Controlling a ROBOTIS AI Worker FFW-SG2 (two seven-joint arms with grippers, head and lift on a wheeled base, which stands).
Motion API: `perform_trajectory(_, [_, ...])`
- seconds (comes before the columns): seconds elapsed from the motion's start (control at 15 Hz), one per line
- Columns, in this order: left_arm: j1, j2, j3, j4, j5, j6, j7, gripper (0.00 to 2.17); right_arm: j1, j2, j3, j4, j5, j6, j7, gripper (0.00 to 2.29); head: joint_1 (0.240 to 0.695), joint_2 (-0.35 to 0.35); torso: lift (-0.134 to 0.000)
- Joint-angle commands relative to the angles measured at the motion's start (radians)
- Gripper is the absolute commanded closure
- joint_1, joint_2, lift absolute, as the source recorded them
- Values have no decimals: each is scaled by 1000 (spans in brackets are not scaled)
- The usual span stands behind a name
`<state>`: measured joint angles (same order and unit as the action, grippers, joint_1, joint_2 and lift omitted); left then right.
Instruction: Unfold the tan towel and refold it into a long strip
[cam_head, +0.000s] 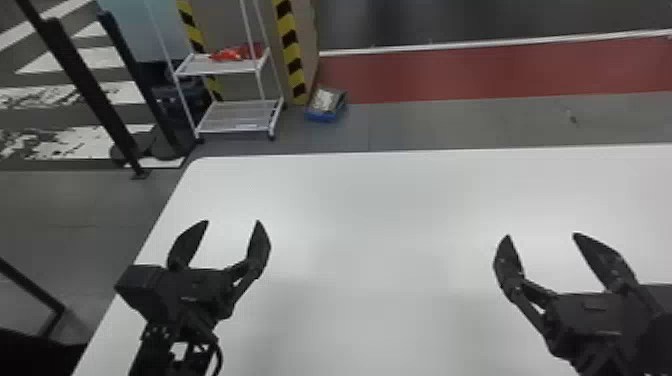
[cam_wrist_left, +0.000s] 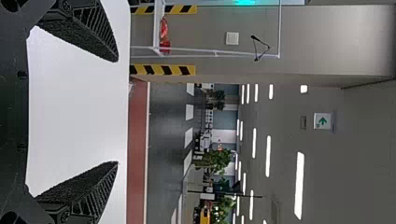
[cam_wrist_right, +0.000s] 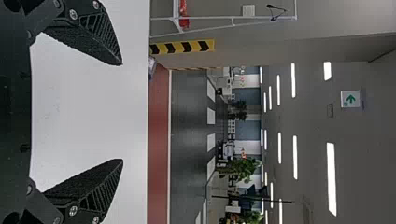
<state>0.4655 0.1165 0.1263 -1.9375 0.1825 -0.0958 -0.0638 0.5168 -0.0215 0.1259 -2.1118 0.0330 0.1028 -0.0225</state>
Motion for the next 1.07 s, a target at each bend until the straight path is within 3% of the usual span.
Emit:
perform_trajectory(0.0, [1,0,4,-3,0,0,1,97,2,-5,-2,-4,-2,4,1,154,695,171,-125])
perform_trajectory(1.0, [-1,-3,3,11,0,0,-1,97,15,-6,-23,-8,-10,-2,1,154,695,160,-125])
